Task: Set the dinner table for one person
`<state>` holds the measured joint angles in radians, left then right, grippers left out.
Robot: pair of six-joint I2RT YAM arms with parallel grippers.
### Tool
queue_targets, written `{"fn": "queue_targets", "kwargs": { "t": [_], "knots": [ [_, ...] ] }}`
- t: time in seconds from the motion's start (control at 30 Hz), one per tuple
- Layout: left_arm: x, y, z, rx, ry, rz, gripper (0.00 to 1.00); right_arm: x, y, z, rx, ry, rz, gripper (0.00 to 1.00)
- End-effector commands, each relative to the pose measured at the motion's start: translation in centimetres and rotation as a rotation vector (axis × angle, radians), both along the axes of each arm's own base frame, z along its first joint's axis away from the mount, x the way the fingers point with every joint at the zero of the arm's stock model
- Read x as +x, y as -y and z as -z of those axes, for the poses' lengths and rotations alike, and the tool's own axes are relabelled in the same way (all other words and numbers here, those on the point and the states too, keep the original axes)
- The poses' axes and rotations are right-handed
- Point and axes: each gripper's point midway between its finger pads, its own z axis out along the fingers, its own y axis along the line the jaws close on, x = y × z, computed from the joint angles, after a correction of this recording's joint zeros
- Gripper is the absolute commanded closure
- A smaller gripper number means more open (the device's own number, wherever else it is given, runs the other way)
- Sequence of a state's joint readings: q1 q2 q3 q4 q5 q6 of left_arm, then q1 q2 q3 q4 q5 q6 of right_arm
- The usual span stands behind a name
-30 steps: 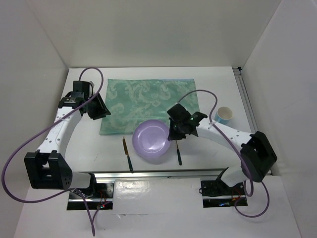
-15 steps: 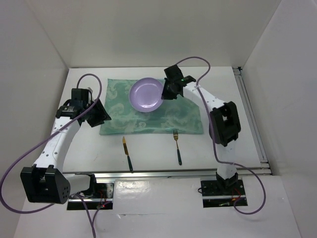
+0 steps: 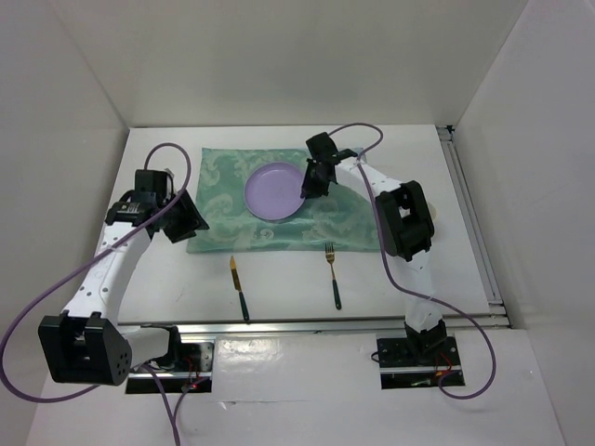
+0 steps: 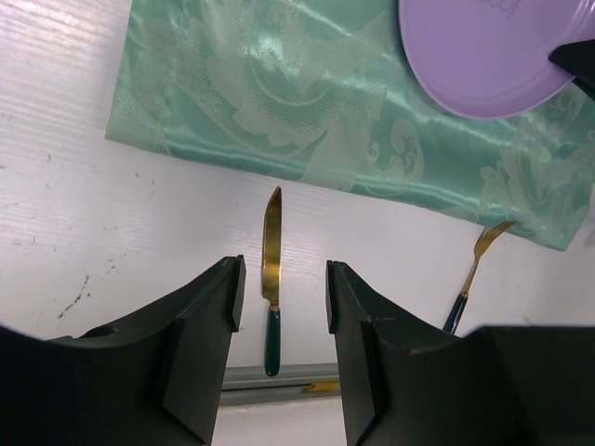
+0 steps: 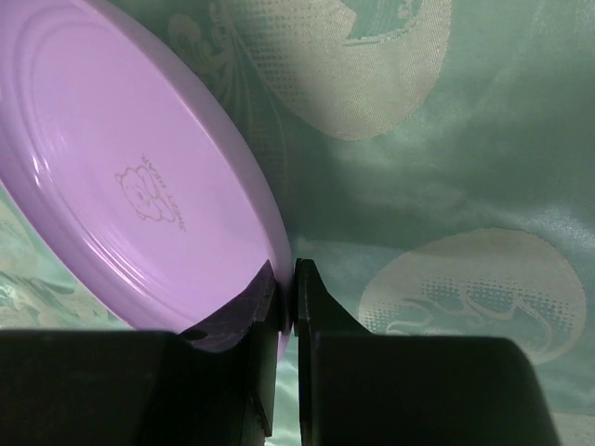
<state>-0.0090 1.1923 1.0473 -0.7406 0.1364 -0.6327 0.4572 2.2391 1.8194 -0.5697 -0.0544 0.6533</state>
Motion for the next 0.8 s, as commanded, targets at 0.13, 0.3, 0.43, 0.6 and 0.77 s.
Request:
{"fn": "queue_targets", "kwargs": {
  "t": [0.13,0.3,0.43,0.6,0.77],
  "knots": [
    [-0.7,0.5,-0.2,-0.007,0.001,0.018,0.42,0.3,0.4,-0.7,0.009,0.012,0.019,0.31],
    [-0.7,1.0,-0.7,0.015,0.01,0.047,0.42,0.1,1.7,-4.6,-0.034,0.068,0.037,0.1],
    [-1.2,2.0,-0.4,0.03,-0.015,0.072,0.42,-1.4,3.2,-8.9,-0.064,0.145,0.046,0.08],
    [-4.7,4.4,2.1,-0.025,-0.07,0.044,0.46,-5.8,4.8,-11.1,-0.081,0.185,0.045,0.05],
    [-8.2,7.9,6.6,-0.012,-0.157,0.068,0.49,-11.3,6.8,-11.0,-0.079,0.17,0.051,0.0]
  ]
}}
